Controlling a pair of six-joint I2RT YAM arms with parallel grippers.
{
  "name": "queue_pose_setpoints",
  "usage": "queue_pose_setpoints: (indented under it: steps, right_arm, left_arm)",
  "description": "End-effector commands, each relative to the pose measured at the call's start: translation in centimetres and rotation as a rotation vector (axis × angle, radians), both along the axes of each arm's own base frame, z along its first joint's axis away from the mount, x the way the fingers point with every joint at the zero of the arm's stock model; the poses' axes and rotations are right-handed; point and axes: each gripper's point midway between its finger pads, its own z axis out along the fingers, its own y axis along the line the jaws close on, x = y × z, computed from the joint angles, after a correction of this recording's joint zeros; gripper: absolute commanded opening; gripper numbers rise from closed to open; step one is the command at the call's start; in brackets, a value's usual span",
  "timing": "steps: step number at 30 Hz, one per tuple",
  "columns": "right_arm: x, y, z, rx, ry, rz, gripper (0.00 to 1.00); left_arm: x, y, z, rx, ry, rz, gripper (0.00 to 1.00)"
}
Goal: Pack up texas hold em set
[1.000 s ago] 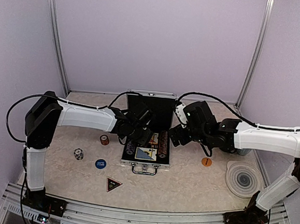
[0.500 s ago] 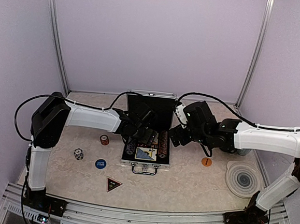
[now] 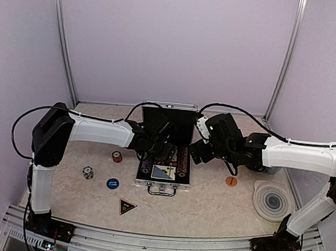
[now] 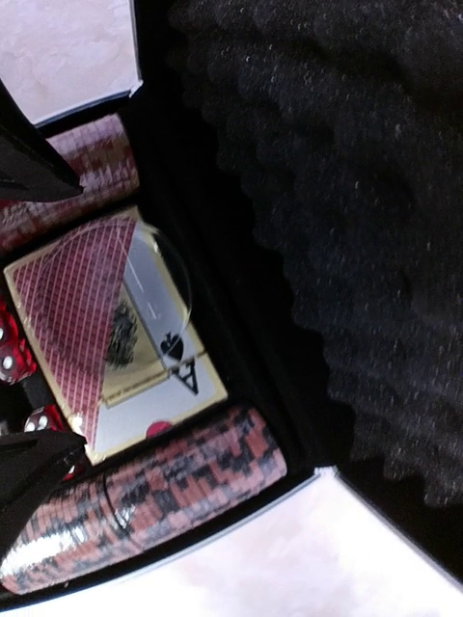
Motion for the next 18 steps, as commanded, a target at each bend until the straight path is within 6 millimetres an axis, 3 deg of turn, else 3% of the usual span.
queue_pose_setpoints:
  steps: [1, 18]
  right_arm:
    - [0.6, 0.0, 1.3, 0.036, -0.018, -0.013, 0.99]
    - [-0.1, -0.7, 1.2, 0.055, -0.010, -0.022, 0.99]
  left_arm:
    - [-1.3, -0.3, 0.8, -0.015, 0.023, -0.036, 0.78]
    - [-0.7, 0.1, -2.5, 0.033, 0.041, -0.008, 0.62]
